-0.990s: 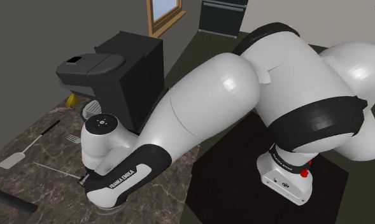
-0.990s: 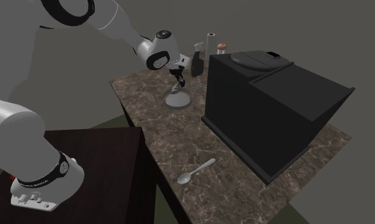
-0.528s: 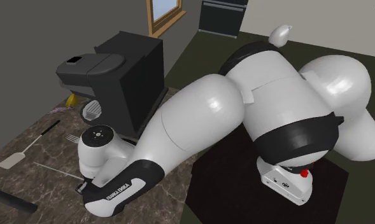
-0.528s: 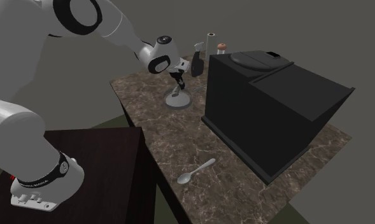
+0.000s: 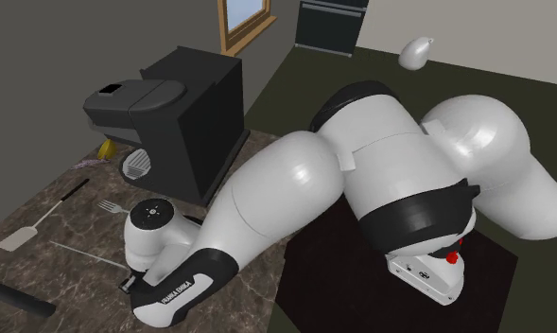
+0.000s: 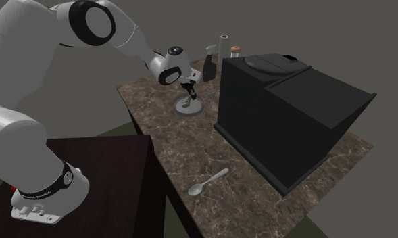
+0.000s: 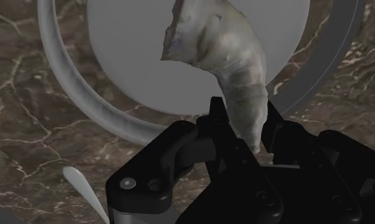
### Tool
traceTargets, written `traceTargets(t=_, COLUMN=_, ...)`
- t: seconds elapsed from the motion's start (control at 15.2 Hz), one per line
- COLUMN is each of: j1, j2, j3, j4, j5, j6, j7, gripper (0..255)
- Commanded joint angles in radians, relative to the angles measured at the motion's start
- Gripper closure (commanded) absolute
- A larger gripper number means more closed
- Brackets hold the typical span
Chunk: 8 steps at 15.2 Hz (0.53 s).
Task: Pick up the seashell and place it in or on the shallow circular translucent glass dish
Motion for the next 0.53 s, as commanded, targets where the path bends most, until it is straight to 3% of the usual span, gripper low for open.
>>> traceTargets(t=0.0, j1=-0.002, j2=0.004, j3=0.002, j4=0.003, j5=0.001, j6=0.002, j7=-0.001, gripper=255)
traceTargets(t=0.33, j1=-0.002, j2=0.004, j3=0.002, j4=0.003, j5=0.001, j6=0.002, j7=-0.001, gripper=255)
traceTargets(t=0.4, j1=-0.002, j2=0.004, j3=0.002, j4=0.004, j5=0.001, j6=0.002, j7=-0.001, gripper=0)
traceTargets(t=0.46, j1=-0.002, j2=0.004, j3=0.002, j4=0.004, j5=0.001, j6=0.002, j7=-0.001, gripper=0)
